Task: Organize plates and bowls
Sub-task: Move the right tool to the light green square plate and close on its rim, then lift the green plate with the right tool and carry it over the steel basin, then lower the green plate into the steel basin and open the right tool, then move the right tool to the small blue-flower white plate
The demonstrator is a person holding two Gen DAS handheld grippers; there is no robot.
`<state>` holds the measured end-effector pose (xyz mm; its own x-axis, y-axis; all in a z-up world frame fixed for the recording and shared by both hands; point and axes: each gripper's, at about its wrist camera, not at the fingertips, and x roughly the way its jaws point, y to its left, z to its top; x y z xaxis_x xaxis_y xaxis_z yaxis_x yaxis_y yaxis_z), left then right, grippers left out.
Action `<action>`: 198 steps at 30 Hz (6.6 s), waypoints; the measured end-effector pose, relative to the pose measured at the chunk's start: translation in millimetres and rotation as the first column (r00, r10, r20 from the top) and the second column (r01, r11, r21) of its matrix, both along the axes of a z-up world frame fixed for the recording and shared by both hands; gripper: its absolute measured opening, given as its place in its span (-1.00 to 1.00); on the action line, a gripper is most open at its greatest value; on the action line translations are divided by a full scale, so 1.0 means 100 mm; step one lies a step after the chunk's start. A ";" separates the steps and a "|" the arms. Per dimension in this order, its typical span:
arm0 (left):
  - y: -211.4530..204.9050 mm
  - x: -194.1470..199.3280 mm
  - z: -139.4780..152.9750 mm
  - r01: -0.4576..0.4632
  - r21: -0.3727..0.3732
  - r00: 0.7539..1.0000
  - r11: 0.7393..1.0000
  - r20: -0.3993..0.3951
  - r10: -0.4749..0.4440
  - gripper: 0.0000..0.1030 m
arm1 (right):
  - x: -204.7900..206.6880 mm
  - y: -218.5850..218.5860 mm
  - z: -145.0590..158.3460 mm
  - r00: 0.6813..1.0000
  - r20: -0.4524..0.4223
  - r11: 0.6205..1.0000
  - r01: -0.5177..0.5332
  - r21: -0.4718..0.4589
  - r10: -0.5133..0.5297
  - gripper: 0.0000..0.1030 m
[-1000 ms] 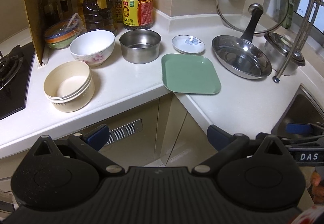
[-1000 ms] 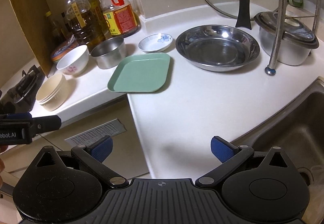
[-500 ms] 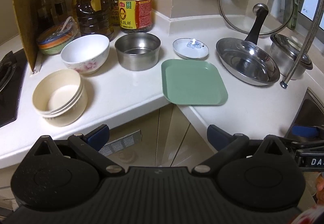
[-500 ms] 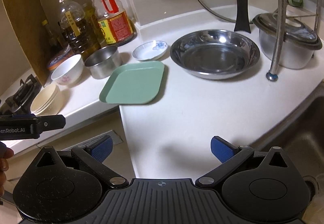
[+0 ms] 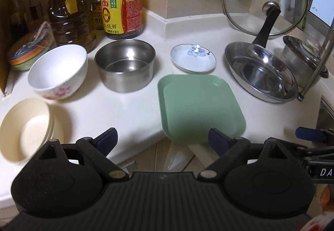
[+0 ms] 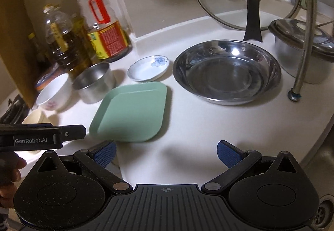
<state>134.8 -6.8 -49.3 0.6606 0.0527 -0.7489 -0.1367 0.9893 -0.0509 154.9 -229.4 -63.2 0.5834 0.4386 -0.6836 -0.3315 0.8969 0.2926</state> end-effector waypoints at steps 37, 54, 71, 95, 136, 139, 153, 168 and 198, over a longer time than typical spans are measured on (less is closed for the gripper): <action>0.11 0.63 -0.38 0.050 -0.005 0.997 0.999 -0.054 -0.050 -0.49 | 0.72 0.42 -0.34 1.000 -0.023 1.000 0.005 -0.012 -0.005 -0.66; 0.11 0.55 -0.24 0.040 -0.015 0.999 0.999 -0.026 -0.041 -0.86 | 0.64 0.43 -0.28 1.000 0.003 1.000 -0.015 -0.004 0.015 -0.88; -0.04 0.53 -0.01 0.082 0.004 0.996 0.997 0.022 -0.082 -0.86 | 0.55 0.29 -0.06 0.999 0.046 1.000 0.020 0.018 -0.021 -0.88; -0.74 1.20 0.19 0.296 0.000 0.950 0.955 0.105 -0.294 -0.86 | 0.76 -0.38 0.21 0.959 0.109 0.965 0.262 0.005 -0.261 -0.88; -1.16 2.05 -0.29 0.395 -0.049 0.918 0.917 -0.007 -0.396 -0.85 | 1.36 -0.76 -0.19 0.914 0.014 0.912 0.406 -0.066 -0.406 -0.88; -1.17 2.08 -0.32 0.396 -0.050 0.917 0.917 -0.015 -0.398 -0.85 | 1.39 -0.76 -0.22 0.914 0.009 0.911 0.406 -0.068 -0.406 -0.88; -1.23 2.09 -0.34 0.409 -0.030 0.913 0.912 -0.008 -0.409 -0.59 | 1.40 -0.77 -0.21 0.906 0.047 0.902 0.423 -0.087 -0.421 -0.88; -1.09 1.92 -0.14 0.386 -0.034 0.922 0.922 0.023 -0.386 -0.36 | 1.29 -0.75 -0.11 0.912 0.051 0.911 0.409 -0.052 -0.407 -0.41; -0.28 0.93 0.12 0.209 -0.056 0.978 0.976 0.006 -0.209 0.07 | 0.66 -0.36 0.06 0.955 -0.003 0.955 0.298 0.007 -0.298 0.14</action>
<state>227.9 -34.5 -37.2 0.6527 -0.1284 -0.7467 0.0724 0.9916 -0.1072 221.3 -265.2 -57.5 0.6873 0.2499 -0.6820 -0.0490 0.9528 0.2997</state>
